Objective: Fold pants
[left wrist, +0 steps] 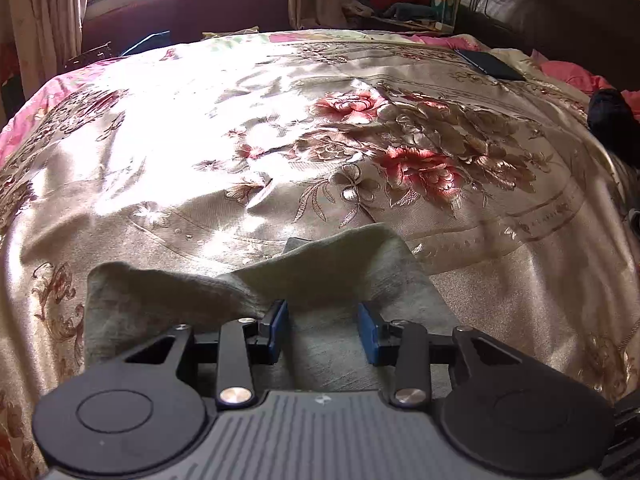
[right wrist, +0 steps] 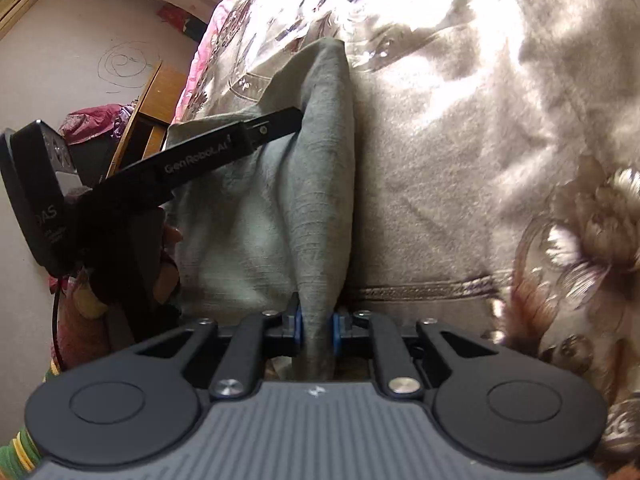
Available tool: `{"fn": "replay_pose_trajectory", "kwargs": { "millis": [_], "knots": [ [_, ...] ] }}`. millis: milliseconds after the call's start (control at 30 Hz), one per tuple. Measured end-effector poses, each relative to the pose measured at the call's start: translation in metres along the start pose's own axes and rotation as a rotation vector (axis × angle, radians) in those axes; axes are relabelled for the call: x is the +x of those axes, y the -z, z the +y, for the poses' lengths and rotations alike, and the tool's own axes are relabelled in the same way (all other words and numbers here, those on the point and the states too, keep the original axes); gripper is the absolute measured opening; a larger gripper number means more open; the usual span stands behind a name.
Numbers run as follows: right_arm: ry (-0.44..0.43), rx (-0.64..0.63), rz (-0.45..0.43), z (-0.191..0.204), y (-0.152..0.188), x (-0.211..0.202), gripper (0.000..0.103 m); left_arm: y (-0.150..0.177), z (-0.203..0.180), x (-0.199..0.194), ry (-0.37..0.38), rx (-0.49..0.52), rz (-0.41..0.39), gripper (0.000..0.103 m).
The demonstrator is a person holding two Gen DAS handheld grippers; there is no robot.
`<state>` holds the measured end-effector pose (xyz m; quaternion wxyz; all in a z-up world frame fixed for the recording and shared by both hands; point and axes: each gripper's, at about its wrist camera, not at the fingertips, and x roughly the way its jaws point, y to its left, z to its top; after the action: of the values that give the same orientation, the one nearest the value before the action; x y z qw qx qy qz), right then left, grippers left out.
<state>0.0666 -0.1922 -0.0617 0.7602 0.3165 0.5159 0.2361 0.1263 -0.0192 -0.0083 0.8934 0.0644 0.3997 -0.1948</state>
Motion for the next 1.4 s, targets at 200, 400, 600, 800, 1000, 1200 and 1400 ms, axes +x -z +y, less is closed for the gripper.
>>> {"fn": "replay_pose_trajectory", "kwargs": {
  "millis": [200,400,600,800,1000,1200,1400],
  "knots": [
    [0.135,-0.029,-0.048,-0.009,-0.025,-0.038,0.014,-0.007,-0.010,0.021,0.047,-0.022,-0.027,0.052],
    [0.200,-0.083,-0.046,0.011,0.007,-0.039,0.024,0.014,-0.007,-0.025,0.004,0.042,-0.050,0.052],
    [0.262,-0.130,-0.028,0.028,0.016,-0.038,0.031,0.077,-0.016,-0.066,-0.023,0.155,-0.033,0.055],
    [0.346,-0.248,-0.047,0.054,0.027,-0.050,0.031,0.075,0.001,-0.100,-0.028,0.017,-0.119,0.055],
    [0.450,-0.357,-0.122,0.071,0.010,-0.061,0.032,0.062,0.040,-0.076,-0.075,-0.151,-0.086,0.055],
    [0.447,-0.384,-0.139,0.067,-0.032,-0.030,0.040,0.085,0.068,-0.088,-0.073,-0.363,-0.110,0.060],
    [0.408,-0.344,-0.168,0.048,-0.066,0.003,0.041,0.089,0.049,-0.105,-0.023,-0.353,-0.075,0.060]
  ]
}}
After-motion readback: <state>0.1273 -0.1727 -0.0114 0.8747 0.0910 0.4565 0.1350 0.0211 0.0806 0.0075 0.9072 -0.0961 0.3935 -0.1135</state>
